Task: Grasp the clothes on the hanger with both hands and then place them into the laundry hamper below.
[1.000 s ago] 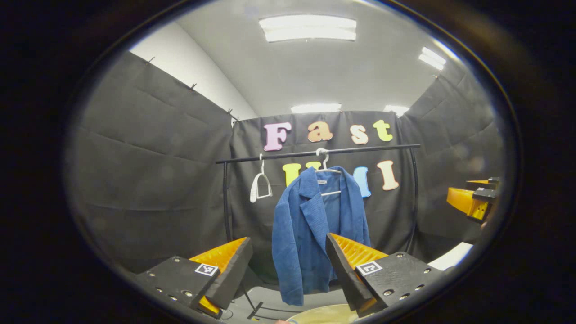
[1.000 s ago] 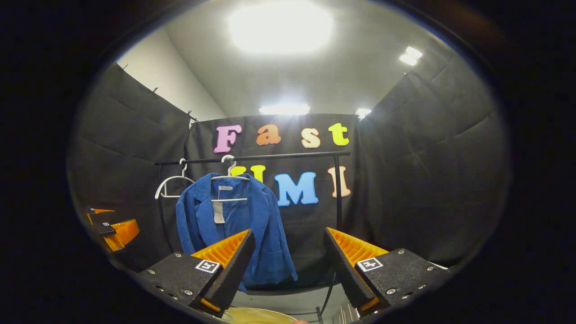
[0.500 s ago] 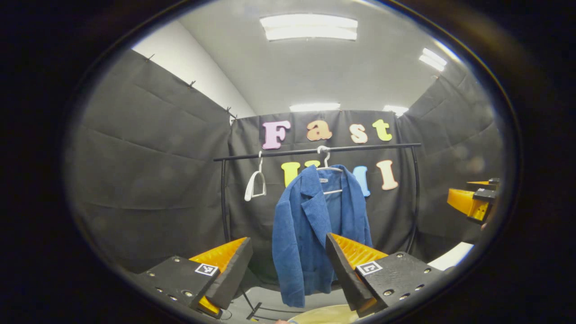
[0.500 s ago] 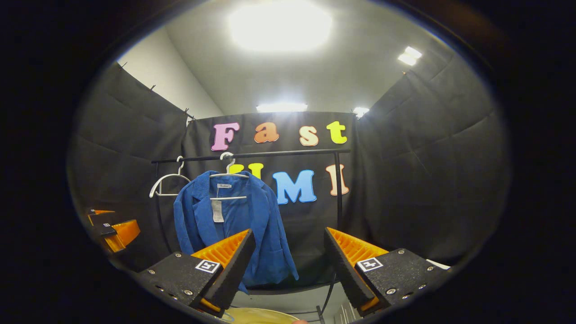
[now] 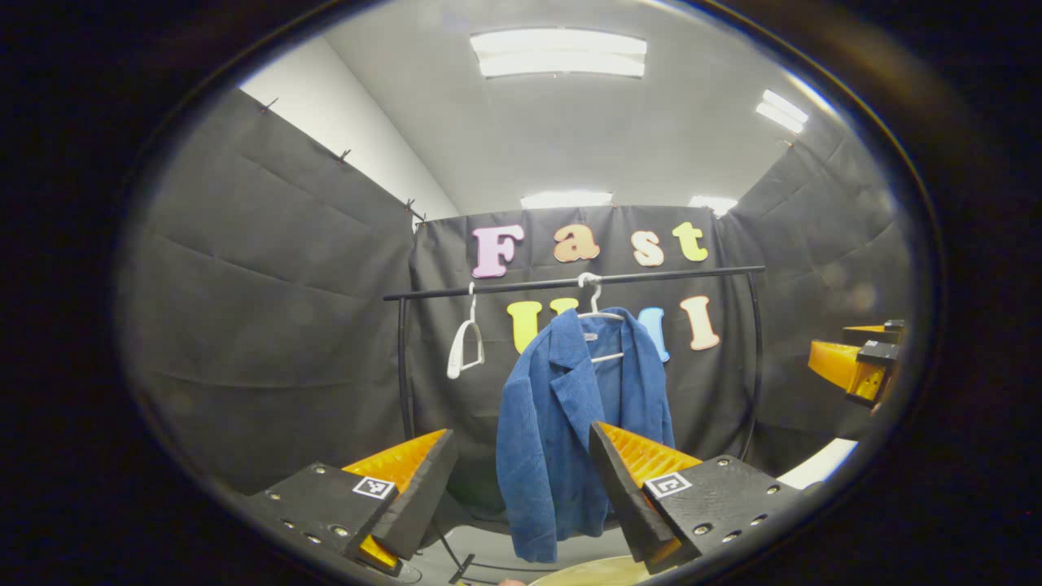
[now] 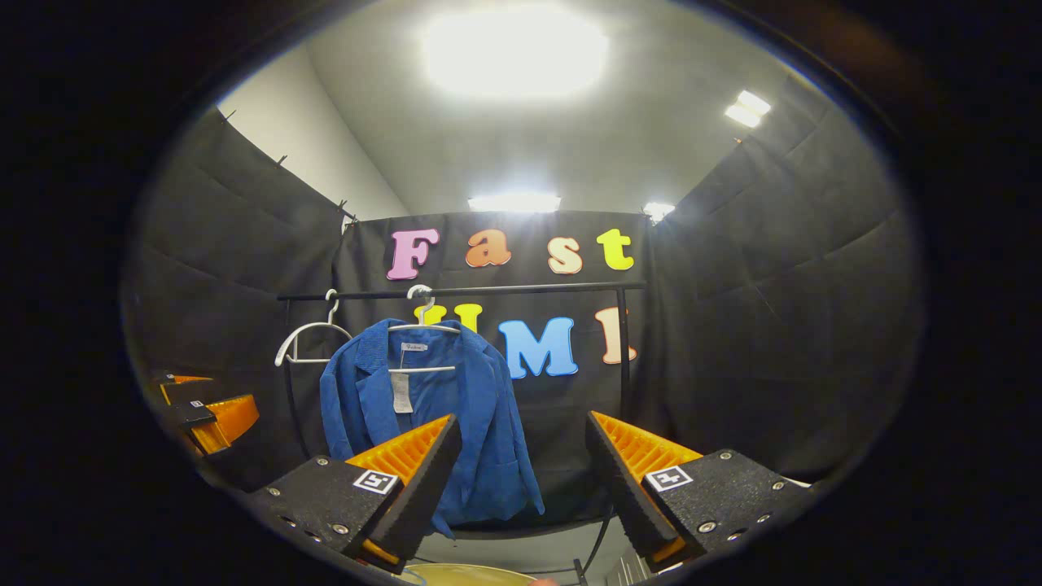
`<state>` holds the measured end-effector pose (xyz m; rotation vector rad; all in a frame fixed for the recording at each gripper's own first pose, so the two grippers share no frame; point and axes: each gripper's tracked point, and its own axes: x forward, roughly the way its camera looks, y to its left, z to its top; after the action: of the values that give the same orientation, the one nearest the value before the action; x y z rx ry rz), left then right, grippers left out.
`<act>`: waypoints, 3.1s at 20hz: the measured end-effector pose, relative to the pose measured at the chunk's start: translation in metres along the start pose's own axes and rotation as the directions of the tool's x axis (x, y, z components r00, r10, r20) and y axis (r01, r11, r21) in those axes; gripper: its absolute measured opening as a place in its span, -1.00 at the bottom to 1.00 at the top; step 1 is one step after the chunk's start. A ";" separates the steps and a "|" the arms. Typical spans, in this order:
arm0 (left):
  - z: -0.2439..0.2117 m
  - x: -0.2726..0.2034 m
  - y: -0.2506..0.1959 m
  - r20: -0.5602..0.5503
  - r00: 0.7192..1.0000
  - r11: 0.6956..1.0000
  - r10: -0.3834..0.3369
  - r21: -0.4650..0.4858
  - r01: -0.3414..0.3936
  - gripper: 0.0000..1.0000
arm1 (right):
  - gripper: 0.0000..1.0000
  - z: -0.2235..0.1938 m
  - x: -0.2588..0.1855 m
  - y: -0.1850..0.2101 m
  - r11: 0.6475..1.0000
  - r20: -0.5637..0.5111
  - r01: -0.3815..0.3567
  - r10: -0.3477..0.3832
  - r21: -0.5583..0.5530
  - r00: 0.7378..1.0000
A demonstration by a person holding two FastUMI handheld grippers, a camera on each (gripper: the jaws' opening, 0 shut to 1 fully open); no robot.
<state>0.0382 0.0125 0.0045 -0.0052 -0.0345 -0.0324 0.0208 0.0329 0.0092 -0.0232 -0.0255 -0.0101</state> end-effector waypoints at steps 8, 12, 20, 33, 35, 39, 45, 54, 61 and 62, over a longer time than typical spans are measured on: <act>0.022 0.056 -0.011 0.027 0.999 1.000 0.024 0.016 -0.024 0.87 | 0.88 0.035 0.077 0.006 0.996 0.069 -0.083 0.080 0.036 0.994; 0.023 0.088 -0.023 0.021 0.999 0.999 0.037 0.033 -0.038 0.87 | 0.88 0.035 0.118 0.008 0.992 0.069 -0.122 0.120 0.032 0.990; 0.025 0.149 -0.050 0.029 0.997 0.997 0.069 0.026 -0.070 0.87 | 0.88 0.017 0.195 0.013 0.977 0.021 -0.211 0.210 0.036 0.977; -0.021 0.237 -0.094 -0.055 0.992 0.993 0.113 0.039 -0.111 0.87 | 0.87 -0.015 0.289 0.029 0.940 -0.017 -0.333 0.335 0.080 0.942; -0.031 0.246 -0.095 -0.073 0.989 0.991 0.132 0.032 -0.130 0.89 | 0.88 -0.021 0.300 0.034 0.932 -0.018 -0.353 0.355 0.084 0.935; -0.054 0.255 -0.094 -0.122 0.979 0.986 0.166 0.022 -0.165 0.89 | 0.88 -0.037 0.317 0.042 0.914 -0.032 -0.394 0.398 0.095 0.917; -0.082 0.265 -0.089 -0.164 0.961 0.974 0.223 0.069 -0.214 0.89 | 0.88 -0.070 0.342 0.054 0.900 -0.090 -0.419 0.430 0.119 0.898; -0.120 0.268 -0.090 -0.237 0.935 0.962 0.263 0.133 -0.236 0.89 | 0.89 -0.123 0.361 0.079 0.891 -0.194 -0.445 0.453 0.086 0.870; -0.118 0.272 -0.079 -0.208 0.932 0.949 0.296 0.174 -0.262 0.19 | 0.08 -0.133 0.365 0.082 0.878 -0.225 -0.472 0.477 0.078 0.850; -0.112 0.272 -0.083 -0.192 0.942 0.955 0.276 0.161 -0.247 0.02 | -0.19 -0.130 0.365 0.080 0.877 -0.214 -0.474 0.478 0.073 0.852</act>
<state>0.3110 -0.0804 -0.0976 0.1290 0.1785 0.2372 0.3895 0.1065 -0.1133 -0.0106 0.2108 0.4885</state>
